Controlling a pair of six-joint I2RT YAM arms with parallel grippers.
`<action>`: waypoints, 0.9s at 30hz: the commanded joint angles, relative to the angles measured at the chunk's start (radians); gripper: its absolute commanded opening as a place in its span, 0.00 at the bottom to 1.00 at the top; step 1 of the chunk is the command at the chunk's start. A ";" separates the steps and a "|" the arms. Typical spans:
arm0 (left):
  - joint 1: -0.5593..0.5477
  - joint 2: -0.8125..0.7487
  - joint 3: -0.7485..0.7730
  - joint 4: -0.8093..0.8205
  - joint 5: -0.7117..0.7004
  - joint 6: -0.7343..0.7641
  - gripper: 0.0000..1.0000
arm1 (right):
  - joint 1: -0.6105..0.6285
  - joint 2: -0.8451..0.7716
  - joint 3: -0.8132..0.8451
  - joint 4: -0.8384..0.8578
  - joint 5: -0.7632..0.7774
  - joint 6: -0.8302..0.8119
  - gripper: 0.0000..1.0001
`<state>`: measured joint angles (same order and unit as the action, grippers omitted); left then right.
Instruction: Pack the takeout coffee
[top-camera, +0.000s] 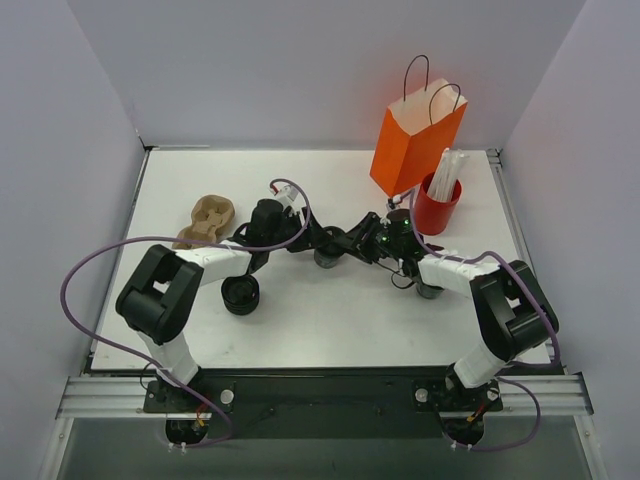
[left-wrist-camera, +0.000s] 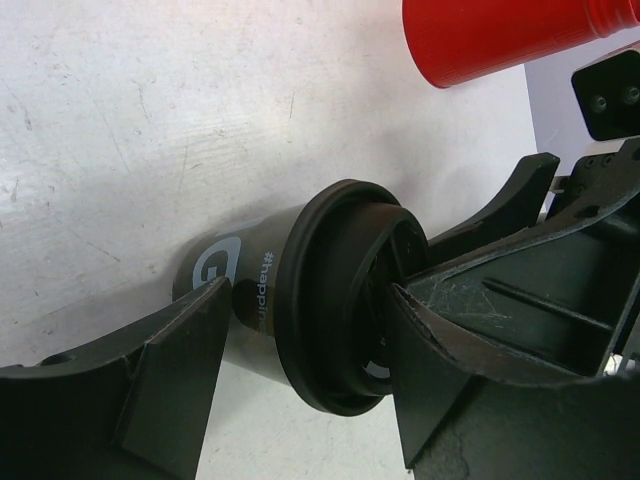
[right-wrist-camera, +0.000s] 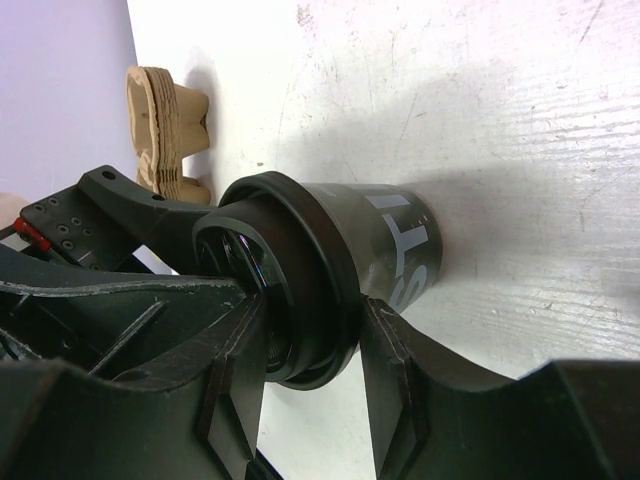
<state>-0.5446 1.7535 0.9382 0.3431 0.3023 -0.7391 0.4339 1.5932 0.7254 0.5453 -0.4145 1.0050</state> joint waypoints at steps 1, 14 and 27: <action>-0.011 0.047 0.004 0.008 -0.026 0.024 0.69 | 0.020 0.047 0.005 -0.165 0.048 -0.069 0.27; 0.005 0.112 -0.065 -0.003 -0.052 0.052 0.63 | 0.012 0.005 0.103 -0.246 0.010 -0.160 0.38; 0.006 0.175 -0.108 0.027 -0.049 0.064 0.60 | -0.087 -0.045 0.134 -0.234 -0.119 -0.227 0.51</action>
<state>-0.5404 1.8362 0.8978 0.5850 0.3073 -0.7448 0.3927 1.5986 0.8341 0.3580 -0.4557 0.8383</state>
